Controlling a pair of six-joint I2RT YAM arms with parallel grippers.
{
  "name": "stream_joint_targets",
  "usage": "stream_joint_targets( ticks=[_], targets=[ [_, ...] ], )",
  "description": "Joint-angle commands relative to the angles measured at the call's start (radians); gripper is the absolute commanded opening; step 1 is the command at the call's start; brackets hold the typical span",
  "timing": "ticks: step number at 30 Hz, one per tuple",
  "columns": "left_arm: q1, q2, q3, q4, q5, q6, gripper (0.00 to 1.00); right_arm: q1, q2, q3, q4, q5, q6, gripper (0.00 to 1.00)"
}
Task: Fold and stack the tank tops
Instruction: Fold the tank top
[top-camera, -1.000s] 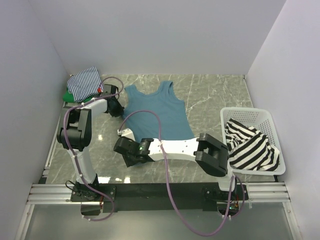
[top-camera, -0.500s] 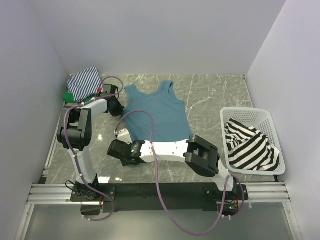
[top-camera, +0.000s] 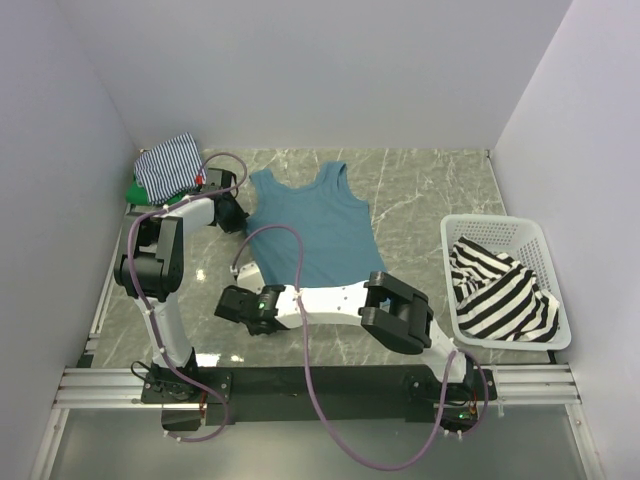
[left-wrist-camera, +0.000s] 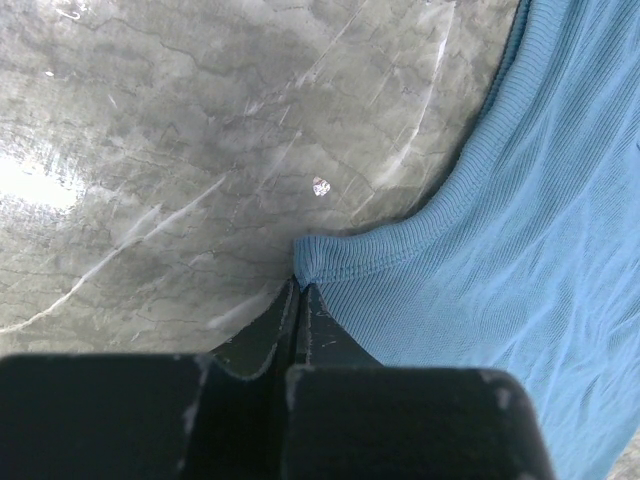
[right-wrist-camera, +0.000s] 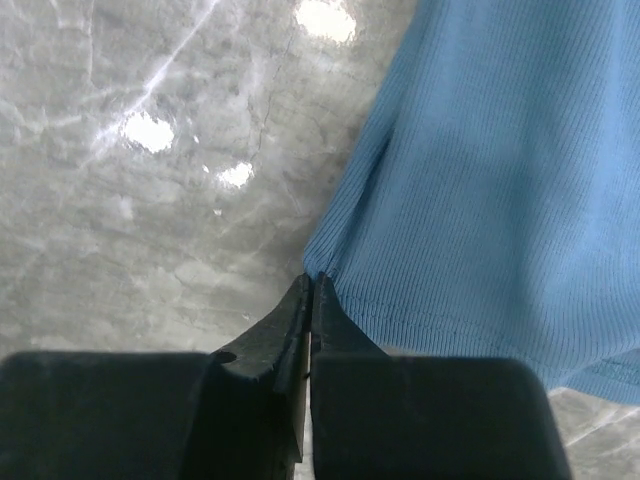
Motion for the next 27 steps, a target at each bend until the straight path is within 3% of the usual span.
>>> stream_joint_targets(
  ticks=[1,5,10,18,27],
  targets=[
    [0.002,0.012,-0.007,-0.027,-0.011,0.008,0.01,0.014,-0.085,-0.027,-0.027,-0.004,-0.006,0.00],
    [0.002,-0.008,-0.012,-0.031,-0.021,0.010,0.01,0.016,-0.165,-0.079,0.031,-0.137,-0.048,0.00],
    [0.002,-0.030,-0.027,-0.036,-0.034,-0.001,0.01,0.046,-0.150,-0.032,0.034,-0.232,-0.078,0.00],
    [0.002,-0.071,-0.038,-0.056,-0.093,0.002,0.01,0.062,-0.184,-0.111,0.181,-0.442,-0.125,0.00],
    [0.003,-0.096,-0.047,-0.025,-0.076,-0.001,0.01,0.049,-0.272,-0.221,0.232,-0.455,-0.132,0.00]
  ],
)
